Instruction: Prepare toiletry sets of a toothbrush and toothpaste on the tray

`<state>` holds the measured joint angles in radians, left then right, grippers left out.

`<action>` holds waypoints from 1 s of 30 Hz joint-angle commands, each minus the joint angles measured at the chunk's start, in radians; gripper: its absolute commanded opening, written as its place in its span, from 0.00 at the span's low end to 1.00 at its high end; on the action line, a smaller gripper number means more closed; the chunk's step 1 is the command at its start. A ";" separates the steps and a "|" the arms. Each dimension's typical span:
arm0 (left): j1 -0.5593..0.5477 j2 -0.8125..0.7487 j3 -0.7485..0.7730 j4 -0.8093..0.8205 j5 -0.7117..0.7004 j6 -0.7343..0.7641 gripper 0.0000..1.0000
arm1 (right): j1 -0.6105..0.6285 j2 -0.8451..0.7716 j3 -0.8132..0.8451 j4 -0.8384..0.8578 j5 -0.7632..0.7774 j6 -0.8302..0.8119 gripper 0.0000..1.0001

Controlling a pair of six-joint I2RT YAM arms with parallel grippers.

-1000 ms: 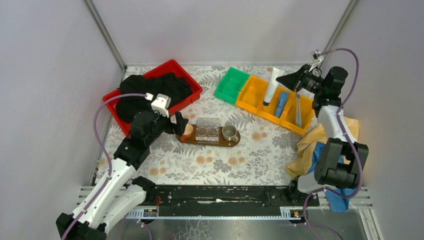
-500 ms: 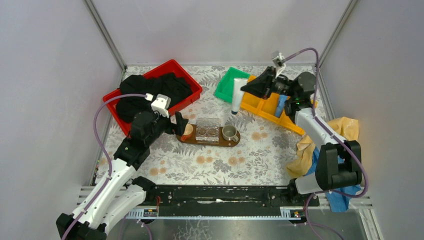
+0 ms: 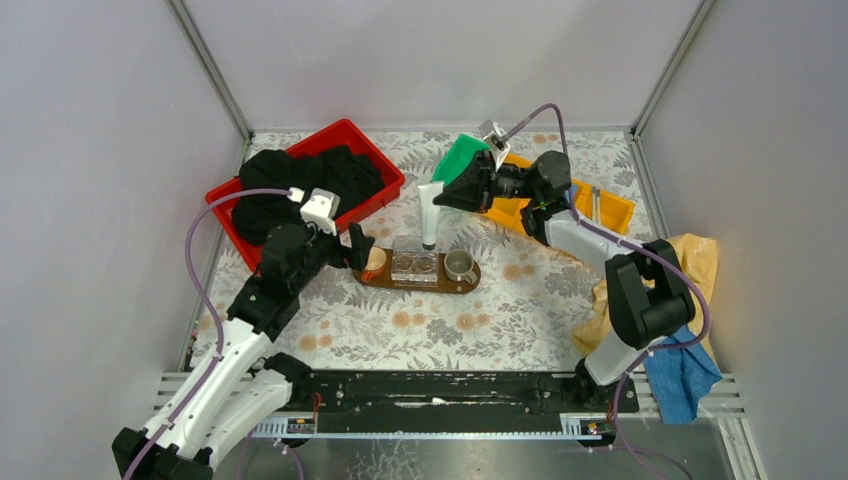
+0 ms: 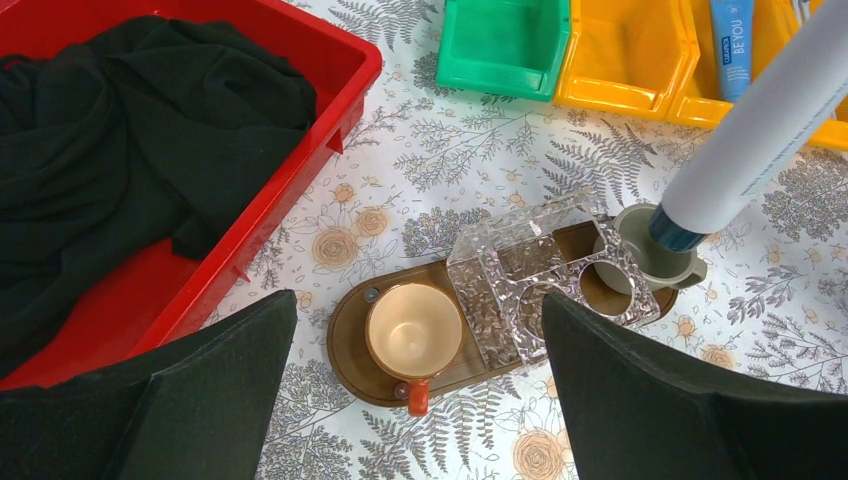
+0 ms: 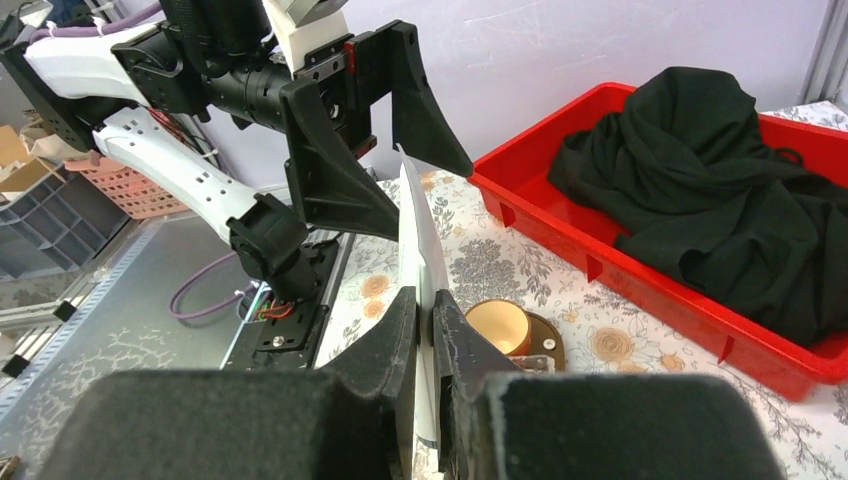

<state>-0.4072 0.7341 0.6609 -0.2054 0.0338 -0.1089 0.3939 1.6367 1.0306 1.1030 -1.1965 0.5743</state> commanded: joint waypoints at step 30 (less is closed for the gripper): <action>0.028 -0.109 -0.043 0.175 0.143 -0.014 1.00 | 0.132 0.120 0.278 -0.461 0.077 -0.428 0.00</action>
<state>-0.3893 0.6949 0.6285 -0.1539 0.0692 -0.0982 0.5209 1.8439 1.2133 0.8570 -1.1412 0.3256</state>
